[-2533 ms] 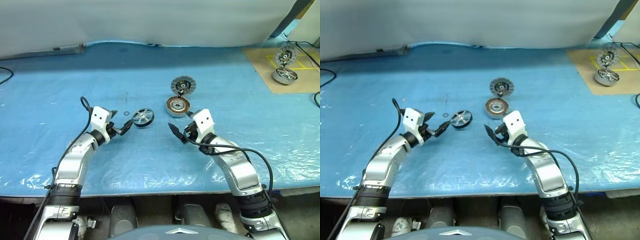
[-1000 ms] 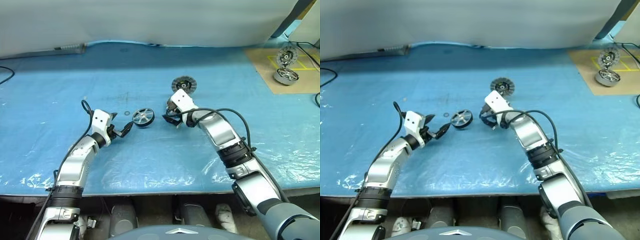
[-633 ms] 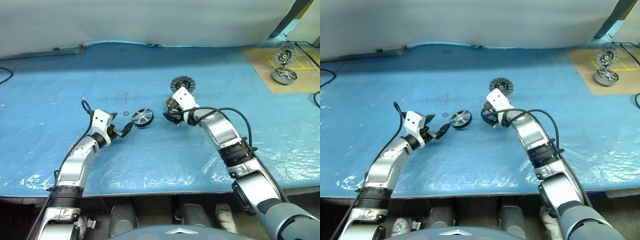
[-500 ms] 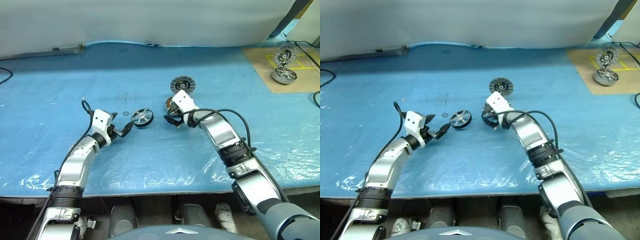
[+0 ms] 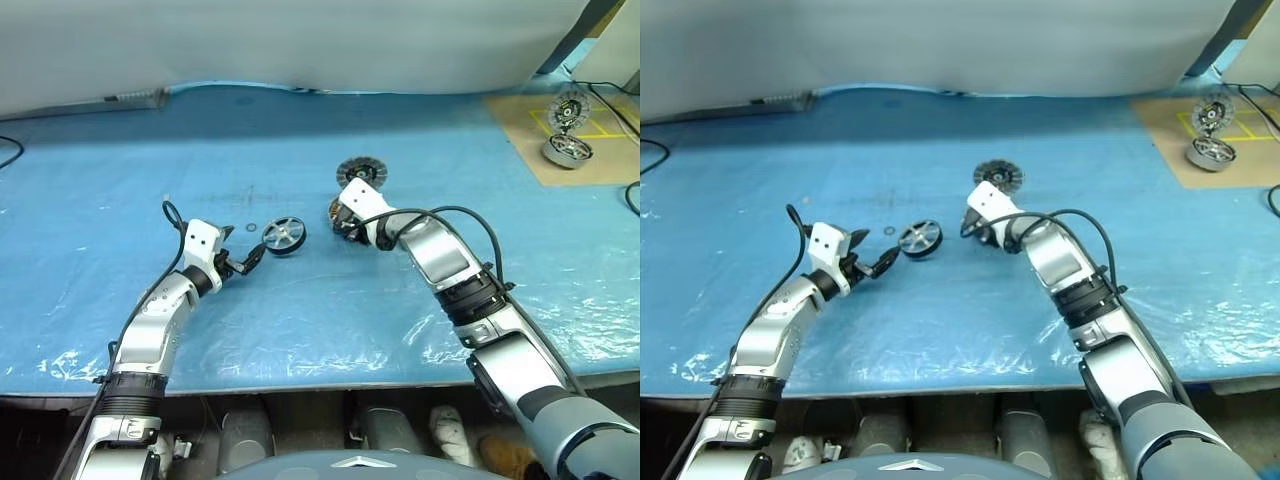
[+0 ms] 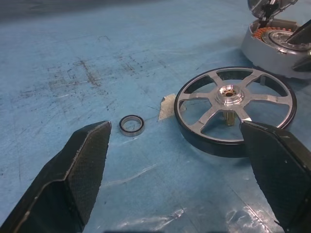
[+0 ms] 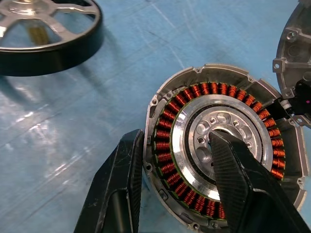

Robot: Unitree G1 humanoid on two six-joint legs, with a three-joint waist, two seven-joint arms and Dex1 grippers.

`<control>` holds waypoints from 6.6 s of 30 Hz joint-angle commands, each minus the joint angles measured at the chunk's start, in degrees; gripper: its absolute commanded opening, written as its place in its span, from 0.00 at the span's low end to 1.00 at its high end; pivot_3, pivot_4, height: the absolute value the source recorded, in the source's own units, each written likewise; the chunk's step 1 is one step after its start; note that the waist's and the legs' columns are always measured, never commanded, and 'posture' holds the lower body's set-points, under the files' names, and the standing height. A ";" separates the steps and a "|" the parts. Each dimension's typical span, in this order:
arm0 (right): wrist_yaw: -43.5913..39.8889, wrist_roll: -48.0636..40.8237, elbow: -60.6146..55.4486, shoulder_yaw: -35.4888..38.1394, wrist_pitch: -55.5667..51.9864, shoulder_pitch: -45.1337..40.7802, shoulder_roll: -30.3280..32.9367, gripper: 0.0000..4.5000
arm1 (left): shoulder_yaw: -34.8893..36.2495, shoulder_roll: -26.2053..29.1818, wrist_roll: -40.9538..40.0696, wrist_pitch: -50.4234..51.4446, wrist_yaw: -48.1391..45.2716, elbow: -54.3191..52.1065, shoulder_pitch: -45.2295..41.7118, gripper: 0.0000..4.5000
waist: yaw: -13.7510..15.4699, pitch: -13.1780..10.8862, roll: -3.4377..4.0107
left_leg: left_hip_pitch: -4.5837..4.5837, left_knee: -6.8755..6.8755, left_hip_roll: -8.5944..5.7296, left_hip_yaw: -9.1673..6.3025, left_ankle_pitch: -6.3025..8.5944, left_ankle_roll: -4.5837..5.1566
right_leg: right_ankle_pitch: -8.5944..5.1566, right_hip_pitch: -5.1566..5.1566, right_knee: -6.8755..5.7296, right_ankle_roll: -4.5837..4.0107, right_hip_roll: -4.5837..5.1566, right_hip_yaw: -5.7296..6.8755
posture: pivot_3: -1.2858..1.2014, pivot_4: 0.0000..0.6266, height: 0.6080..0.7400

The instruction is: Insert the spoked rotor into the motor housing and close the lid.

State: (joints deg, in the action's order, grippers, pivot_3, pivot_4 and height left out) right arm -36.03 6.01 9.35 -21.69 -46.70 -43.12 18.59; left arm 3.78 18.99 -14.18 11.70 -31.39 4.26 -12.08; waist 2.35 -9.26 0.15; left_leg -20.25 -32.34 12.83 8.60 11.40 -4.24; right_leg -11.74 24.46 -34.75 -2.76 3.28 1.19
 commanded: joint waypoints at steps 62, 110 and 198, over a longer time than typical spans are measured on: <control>8.52 -15.07 -34.16 11.72 12.29 32.16 -3.32 0.83 | 2.06 3.91 -0.70 0.43 -1.96 1.19 -1.94 1.00 | 1.36 -0.08 -0.04 | 0.09 0.15 -0.08 0.00 0.00 -0.02 | -0.16 -0.06 0.05 0.20 0.02 -0.09 | 0.52 0.24 1.00; 8.70 -17.31 -31.87 15.83 26.13 40.86 1.03 0.83 | -3.37 2.44 11.57 -22.56 -10.69 58.78 -32.70 1.00 | 1.90 -0.14 -0.17 | 0.04 0.14 -0.19 -0.09 0.00 -0.02 | -0.17 -0.22 0.08 0.26 0.11 -0.06 | 0.52 0.24 1.00; -6.02 -15.06 -17.50 14.18 46.60 43.22 6.36 0.83 | -19.01 4.87 0.66 4.64 -31.67 -3.17 -17.08 0.93 | 1.57 -0.23 -0.25 | -0.09 0.37 -0.08 0.02 0.01 0.02 | -0.39 -0.11 0.05 0.10 0.07 0.04 | 0.52 0.24 1.00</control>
State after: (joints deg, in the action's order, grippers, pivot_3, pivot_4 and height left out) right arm -42.27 -8.92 -7.37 -8.01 -1.28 0.26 24.93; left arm -16.60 23.37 -11.49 15.67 -62.33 3.75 -29.85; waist 3.92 -9.49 -0.11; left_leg -20.34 -31.97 12.74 8.61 11.41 -4.22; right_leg -12.13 24.35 -34.70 -2.66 3.36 1.23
